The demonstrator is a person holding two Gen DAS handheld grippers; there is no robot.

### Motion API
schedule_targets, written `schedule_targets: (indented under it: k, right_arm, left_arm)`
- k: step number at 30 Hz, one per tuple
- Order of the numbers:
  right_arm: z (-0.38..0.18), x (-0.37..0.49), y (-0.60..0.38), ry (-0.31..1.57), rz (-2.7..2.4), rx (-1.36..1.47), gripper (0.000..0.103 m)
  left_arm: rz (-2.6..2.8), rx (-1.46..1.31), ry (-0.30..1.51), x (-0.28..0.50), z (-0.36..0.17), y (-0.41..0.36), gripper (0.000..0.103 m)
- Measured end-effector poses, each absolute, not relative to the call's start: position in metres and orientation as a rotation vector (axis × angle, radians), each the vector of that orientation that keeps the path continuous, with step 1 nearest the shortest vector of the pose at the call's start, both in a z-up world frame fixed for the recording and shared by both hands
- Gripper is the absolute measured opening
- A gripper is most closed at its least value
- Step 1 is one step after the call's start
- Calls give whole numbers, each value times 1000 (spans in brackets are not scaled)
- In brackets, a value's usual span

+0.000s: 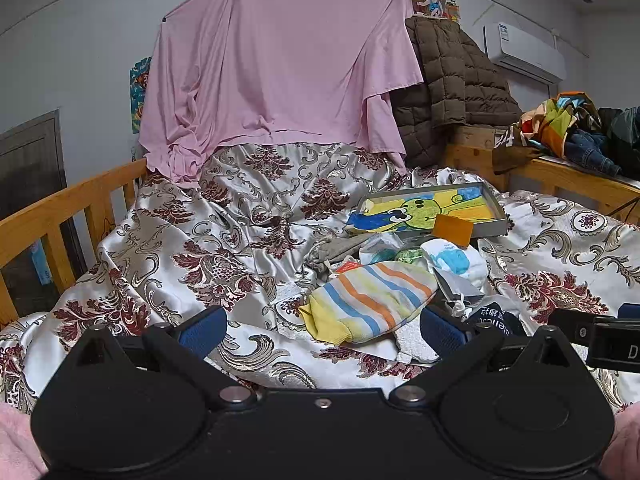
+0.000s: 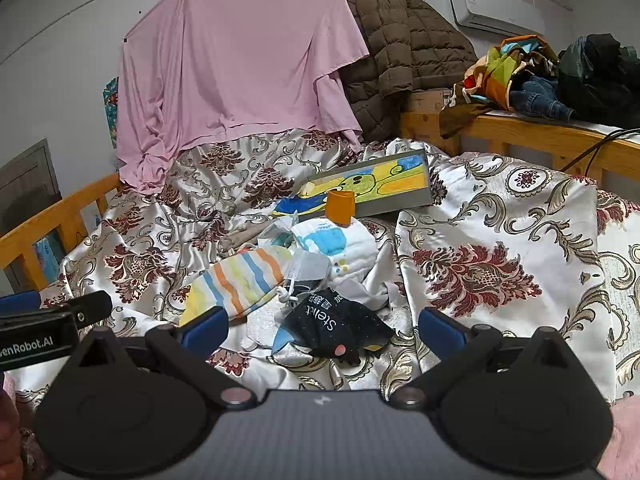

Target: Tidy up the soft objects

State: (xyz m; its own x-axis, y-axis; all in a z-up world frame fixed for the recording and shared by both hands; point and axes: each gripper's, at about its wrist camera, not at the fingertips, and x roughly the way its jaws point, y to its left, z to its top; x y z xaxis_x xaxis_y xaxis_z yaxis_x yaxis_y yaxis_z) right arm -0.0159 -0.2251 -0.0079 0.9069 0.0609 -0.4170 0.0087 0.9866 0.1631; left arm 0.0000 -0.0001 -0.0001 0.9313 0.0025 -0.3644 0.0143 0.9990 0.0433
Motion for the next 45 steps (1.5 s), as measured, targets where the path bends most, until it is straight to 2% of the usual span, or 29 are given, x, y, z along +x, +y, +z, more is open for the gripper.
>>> schedule_targets:
  k: [13, 19, 25, 45]
  right_arm:
    - [-1, -15, -218, 437, 31, 175, 103]
    - [4, -2, -234, 418, 43, 252, 103]
    - [-1, 19, -234, 368, 125, 156, 103]
    - [-26, 83, -234, 613, 192, 105, 103]
  left_arm:
    - [-2, 30, 388, 2, 2, 1, 102]
    - [-24, 4, 413, 25, 3, 4, 102]
    - [-67, 69, 443, 60, -8, -3, 102]
    - [-422, 15, 615, 193, -10, -31, 102]
